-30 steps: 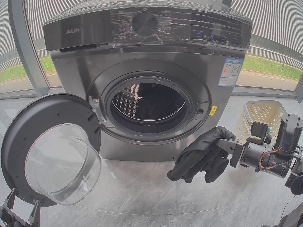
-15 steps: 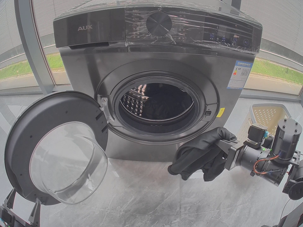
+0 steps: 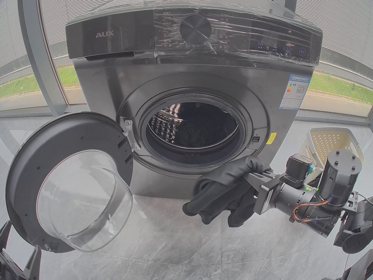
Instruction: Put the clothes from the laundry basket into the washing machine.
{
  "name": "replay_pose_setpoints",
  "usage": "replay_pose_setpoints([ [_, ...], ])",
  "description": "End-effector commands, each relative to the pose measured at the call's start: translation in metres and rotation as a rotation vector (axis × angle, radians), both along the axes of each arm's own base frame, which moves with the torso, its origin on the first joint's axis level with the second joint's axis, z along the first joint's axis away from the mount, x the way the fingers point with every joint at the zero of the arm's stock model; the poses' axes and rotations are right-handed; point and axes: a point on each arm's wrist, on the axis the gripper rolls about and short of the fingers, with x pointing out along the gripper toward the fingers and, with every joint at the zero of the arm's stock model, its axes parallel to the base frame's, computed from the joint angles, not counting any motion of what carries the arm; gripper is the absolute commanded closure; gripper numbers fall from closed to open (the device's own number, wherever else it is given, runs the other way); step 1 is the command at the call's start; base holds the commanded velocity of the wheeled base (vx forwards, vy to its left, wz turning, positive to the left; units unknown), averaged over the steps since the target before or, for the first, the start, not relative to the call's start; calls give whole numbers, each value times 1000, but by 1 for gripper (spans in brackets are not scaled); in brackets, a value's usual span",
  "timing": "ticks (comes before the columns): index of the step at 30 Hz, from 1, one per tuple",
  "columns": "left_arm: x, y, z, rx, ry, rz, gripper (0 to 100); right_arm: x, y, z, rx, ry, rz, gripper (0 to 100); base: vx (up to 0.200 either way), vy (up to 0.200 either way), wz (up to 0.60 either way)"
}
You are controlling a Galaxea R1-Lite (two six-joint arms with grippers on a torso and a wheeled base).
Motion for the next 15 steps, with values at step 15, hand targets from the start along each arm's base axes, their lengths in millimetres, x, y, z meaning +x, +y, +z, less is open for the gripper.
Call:
replay_pose_setpoints([
  [15, 125, -37, 26, 92, 487, -653, 0, 27, 51, 9, 79, -29, 97, 100, 0, 0, 0],
])
